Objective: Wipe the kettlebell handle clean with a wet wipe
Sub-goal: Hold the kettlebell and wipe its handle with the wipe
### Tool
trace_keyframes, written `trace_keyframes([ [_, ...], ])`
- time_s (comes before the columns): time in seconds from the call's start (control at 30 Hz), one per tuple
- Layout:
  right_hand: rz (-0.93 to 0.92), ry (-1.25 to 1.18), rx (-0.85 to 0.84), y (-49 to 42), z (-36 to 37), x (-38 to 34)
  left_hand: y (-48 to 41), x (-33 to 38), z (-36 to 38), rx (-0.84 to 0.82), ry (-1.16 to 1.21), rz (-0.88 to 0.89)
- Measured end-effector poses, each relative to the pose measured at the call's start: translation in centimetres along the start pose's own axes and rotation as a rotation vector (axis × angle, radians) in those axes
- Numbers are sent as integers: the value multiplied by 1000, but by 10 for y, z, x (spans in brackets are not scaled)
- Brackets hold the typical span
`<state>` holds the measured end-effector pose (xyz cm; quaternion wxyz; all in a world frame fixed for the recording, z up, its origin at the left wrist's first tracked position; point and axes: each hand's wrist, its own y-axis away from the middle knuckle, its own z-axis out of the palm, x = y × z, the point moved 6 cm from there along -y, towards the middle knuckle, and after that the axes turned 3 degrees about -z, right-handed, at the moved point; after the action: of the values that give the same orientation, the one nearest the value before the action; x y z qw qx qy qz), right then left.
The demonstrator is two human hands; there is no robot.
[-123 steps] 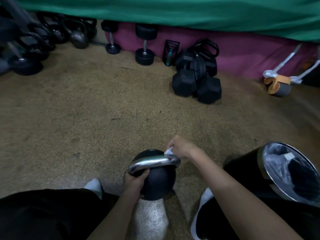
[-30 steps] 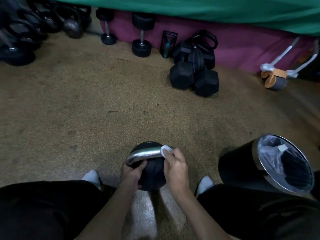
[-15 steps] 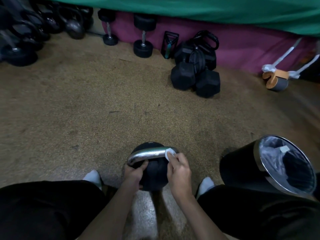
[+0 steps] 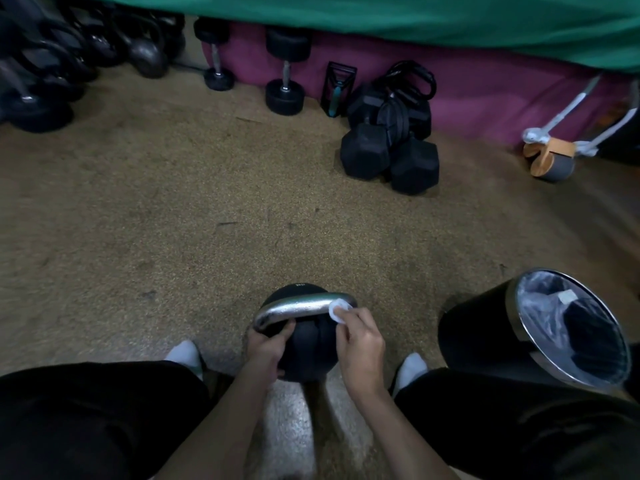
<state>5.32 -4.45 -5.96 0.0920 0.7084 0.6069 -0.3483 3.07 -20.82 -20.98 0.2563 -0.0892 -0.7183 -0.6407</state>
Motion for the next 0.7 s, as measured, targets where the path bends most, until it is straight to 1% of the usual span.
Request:
trace_keyframes([
  [0.13, 31, 5, 23, -7, -2, -1, -1, -1, 1, 1, -4, -12],
  [0.3, 59, 28, 11, -4, -1, 2, -4, -3, 3, -13, 0, -17],
  [0.53, 32, -6, -56, 5, 12, -6, -4, -2, 3, -5, -5, -2],
  [0.7, 21, -38, -2, 2, 7, -12, 0, -1, 3, -7, 3, -6],
])
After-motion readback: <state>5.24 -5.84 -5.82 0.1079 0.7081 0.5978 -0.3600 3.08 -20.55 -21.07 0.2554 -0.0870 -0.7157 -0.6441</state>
